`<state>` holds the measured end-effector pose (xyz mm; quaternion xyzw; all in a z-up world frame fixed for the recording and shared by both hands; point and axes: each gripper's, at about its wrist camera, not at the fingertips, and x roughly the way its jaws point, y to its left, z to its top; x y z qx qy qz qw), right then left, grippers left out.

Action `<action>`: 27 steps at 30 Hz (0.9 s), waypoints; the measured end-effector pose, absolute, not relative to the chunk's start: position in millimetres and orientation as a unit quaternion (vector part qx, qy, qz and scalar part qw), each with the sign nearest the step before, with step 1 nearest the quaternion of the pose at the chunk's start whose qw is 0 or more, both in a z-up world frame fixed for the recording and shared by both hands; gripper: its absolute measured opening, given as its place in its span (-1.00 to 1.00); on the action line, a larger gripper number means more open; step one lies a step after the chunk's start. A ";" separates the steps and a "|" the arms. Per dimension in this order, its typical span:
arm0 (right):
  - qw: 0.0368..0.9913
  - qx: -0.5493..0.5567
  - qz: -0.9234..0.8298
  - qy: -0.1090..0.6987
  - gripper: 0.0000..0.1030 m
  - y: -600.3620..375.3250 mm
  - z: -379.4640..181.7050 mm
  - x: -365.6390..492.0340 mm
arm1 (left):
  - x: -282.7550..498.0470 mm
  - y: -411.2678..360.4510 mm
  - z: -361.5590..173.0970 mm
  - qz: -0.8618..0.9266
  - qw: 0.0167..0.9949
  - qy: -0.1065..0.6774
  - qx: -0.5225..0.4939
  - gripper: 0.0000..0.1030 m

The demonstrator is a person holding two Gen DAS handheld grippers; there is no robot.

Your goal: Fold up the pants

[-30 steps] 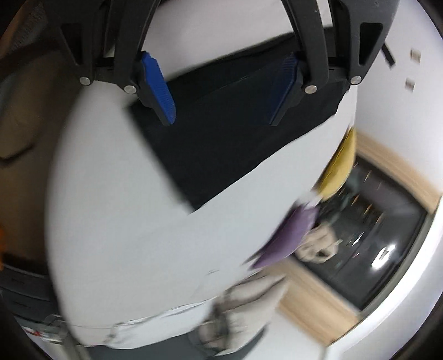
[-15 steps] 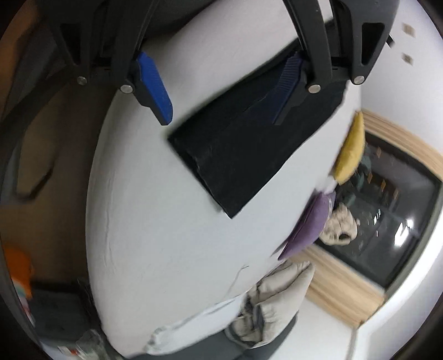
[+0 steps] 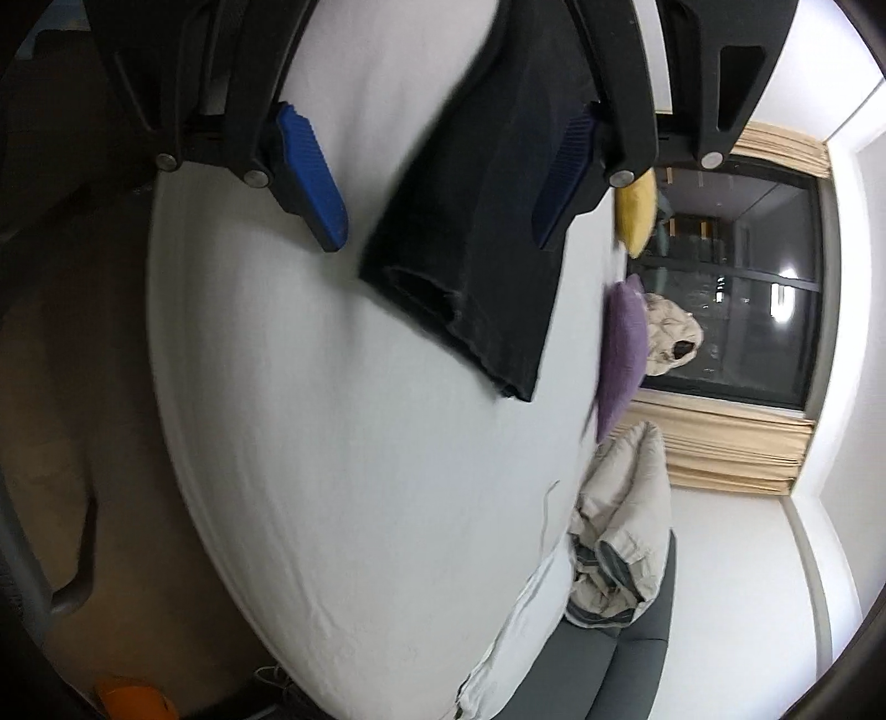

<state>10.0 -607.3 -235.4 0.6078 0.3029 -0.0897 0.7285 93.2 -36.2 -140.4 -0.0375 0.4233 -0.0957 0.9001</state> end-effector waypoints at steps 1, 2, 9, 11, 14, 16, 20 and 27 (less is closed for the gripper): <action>0.726 0.611 -0.092 0.302 0.41 -606.4 -239.2 12.5 | 95.2 -39.2 -141.5 -0.098 0.899 0.425 -0.038 0.99; 0.722 0.618 -0.092 0.296 0.41 -606.3 -243.0 14.2 | 96.3 -42.9 -143.2 -0.102 0.898 0.426 -0.039 0.99; 0.721 0.626 -0.090 0.283 0.41 -604.5 -247.3 19.0 | 106.0 -57.4 -152.7 -0.121 0.892 0.434 -0.044 0.99; 0.720 0.629 -0.087 0.279 0.37 -605.1 -248.9 21.2 | 108.3 -64.0 -153.3 -0.127 0.890 0.435 -0.043 0.99; 0.720 0.628 -0.090 0.281 0.08 -605.4 -249.0 20.5 | 109.8 -74.1 -151.8 -0.135 0.889 0.435 -0.041 0.99; 0.716 0.630 -0.096 0.284 -0.33 -606.4 -252.3 19.7 | 111.7 -81.2 -150.6 -0.141 0.887 0.437 -0.043 0.99; 0.708 0.642 -0.089 0.280 -0.66 -606.4 -259.5 19.2 | 118.0 -96.3 -151.2 -0.151 0.883 0.442 -0.044 0.99; 0.714 0.640 -0.093 0.269 -0.71 -601.0 -255.8 25.9 | 124.8 -116.4 -152.3 -0.168 0.878 0.447 -0.036 0.99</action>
